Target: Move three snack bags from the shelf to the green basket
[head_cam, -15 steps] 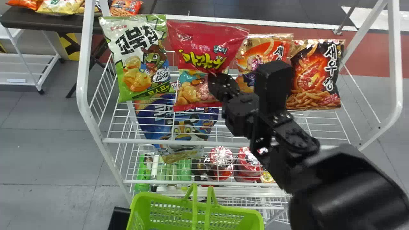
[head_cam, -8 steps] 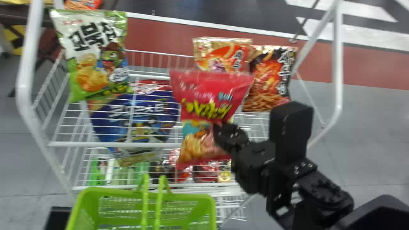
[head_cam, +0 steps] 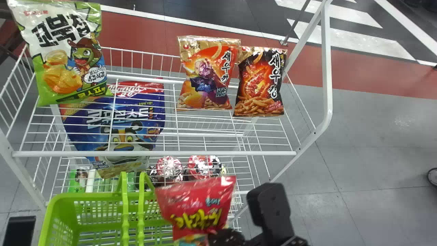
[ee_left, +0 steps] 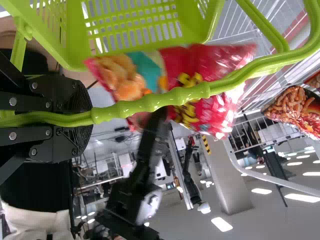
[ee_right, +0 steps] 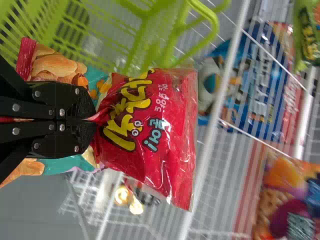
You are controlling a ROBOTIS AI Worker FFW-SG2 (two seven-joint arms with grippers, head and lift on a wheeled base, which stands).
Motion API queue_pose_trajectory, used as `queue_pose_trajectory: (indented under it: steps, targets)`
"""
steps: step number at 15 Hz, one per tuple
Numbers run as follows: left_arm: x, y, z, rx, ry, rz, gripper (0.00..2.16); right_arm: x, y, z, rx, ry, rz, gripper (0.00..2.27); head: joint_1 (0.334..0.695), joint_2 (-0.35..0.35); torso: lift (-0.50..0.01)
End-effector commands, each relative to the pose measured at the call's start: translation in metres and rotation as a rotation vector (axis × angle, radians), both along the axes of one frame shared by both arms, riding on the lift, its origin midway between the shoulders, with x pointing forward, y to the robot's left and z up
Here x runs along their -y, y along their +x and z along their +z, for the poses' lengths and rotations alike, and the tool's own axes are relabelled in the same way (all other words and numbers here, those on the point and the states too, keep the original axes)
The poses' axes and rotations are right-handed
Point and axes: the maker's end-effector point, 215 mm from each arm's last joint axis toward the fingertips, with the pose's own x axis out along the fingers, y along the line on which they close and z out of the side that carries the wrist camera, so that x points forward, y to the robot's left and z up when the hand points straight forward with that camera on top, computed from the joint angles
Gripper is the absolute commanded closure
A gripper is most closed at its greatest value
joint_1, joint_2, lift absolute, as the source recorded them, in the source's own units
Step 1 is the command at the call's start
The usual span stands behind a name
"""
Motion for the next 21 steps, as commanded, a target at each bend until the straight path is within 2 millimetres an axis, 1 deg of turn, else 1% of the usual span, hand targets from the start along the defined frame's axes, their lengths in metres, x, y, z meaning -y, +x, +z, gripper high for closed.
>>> queue_pose_trajectory:
  steps: [1, 2, 4, 5, 7, 8, 9, 10, 11, 12, 13, 15, 16, 17, 18, 19, 20, 21]
  targets:
    - [0.005, -0.003, 0.002, -0.001, -0.008, -0.008, 2.06, -0.025, -0.008, -0.027, -0.045, 0.064, 0.015, 2.25, 0.695, -0.35, -0.049]
    - [0.008, -0.005, 0.003, 0.0, -0.013, -0.014, 2.06, -0.037, 0.0, -0.035, -0.033, 0.102, 0.022, 2.25, 0.695, -0.35, -0.049]
    - [0.01, -0.009, 0.004, -0.001, -0.012, -0.019, 2.06, -0.055, 0.019, -0.037, 0.028, 0.164, 0.028, 2.25, 0.695, -0.35, -0.049]
    - [0.011, -0.011, 0.004, -0.003, -0.01, -0.024, 2.06, -0.062, 0.022, -0.039, 0.034, 0.19, 0.03, 2.25, 0.695, -0.35, -0.049]
    - [0.012, -0.014, 0.003, -0.006, -0.01, -0.029, 2.06, -0.07, 0.017, -0.044, -0.002, 0.227, 0.04, 2.24, 0.695, -0.34, -0.049]
    - [0.012, -0.014, 0.003, -0.006, -0.01, -0.029, 2.06, -0.066, 0.004, -0.054, -0.067, 0.207, 0.044, 1.88, 0.695, -0.326, -0.049]
    - [0.012, -0.014, 0.003, -0.006, -0.009, -0.028, 2.06, -0.058, -0.016, -0.062, -0.154, 0.178, 0.051, 0.77, 0.695, -0.32, -0.049]
    - [0.012, -0.014, 0.004, -0.003, -0.009, -0.028, 2.06, -0.05, -0.029, -0.063, -0.206, 0.148, 0.053, 0.0, 0.695, -0.324, -0.049]
    - [0.012, -0.014, 0.004, -0.004, -0.009, -0.028, 2.06, -0.041, -0.036, -0.059, -0.23, 0.123, 0.051, 0.0, 0.695, -0.338, -0.049]
    - [0.012, -0.014, 0.004, -0.003, -0.009, -0.028, 2.06, -0.036, -0.034, -0.053, -0.219, 0.113, 0.044, 0.0, 0.695, -0.35, -0.049]
    - [0.012, -0.014, 0.004, -0.003, -0.009, -0.028, 2.06, -0.03, -0.025, -0.046, -0.182, 0.106, 0.032, 0.04, 0.695, -0.35, -0.049]
    - [0.013, -0.013, 0.006, 0.002, -0.011, -0.029, 2.06, -0.019, 0.019, -0.023, -0.006, 0.07, 0.001, 0.04, 0.695, -0.35, -0.049]
    - [0.013, -0.014, 0.006, 0.0, -0.011, -0.031, 2.06, -0.019, 0.037, -0.012, 0.067, 0.079, -0.004, 0.04, 0.695, -0.35, -0.049]
    - [0.013, -0.014, 0.006, 0.0, -0.011, -0.031, 2.06, -0.02, 0.061, 0.006, 0.17, 0.097, -0.009, 0.04, 0.695, -0.35, -0.049]
    - [0.014, -0.015, 0.005, 0.0, -0.009, -0.031, 2.06, -0.023, 0.087, 0.031, 0.3, 0.125, -0.013, 0.04, 0.695, -0.35, -0.049]
    - [0.014, -0.015, 0.005, 0.0, -0.006, -0.033, 2.06, -0.025, 0.117, 0.067, 0.477, 0.162, -0.016, 0.05, 0.695, -0.35, -0.049]
    - [0.015, -0.016, 0.005, 0.001, -0.005, -0.037, 2.06, -0.023, 0.14, 0.103, 0.645, 0.192, -0.031, 0.05, 0.695, -0.35, -0.049]
    - [0.016, -0.017, 0.005, 0.002, -0.002, -0.04, 2.06, -0.018, 0.157, 0.137, 0.805, 0.213, -0.048, 0.05, 0.695, -0.35, -0.049]
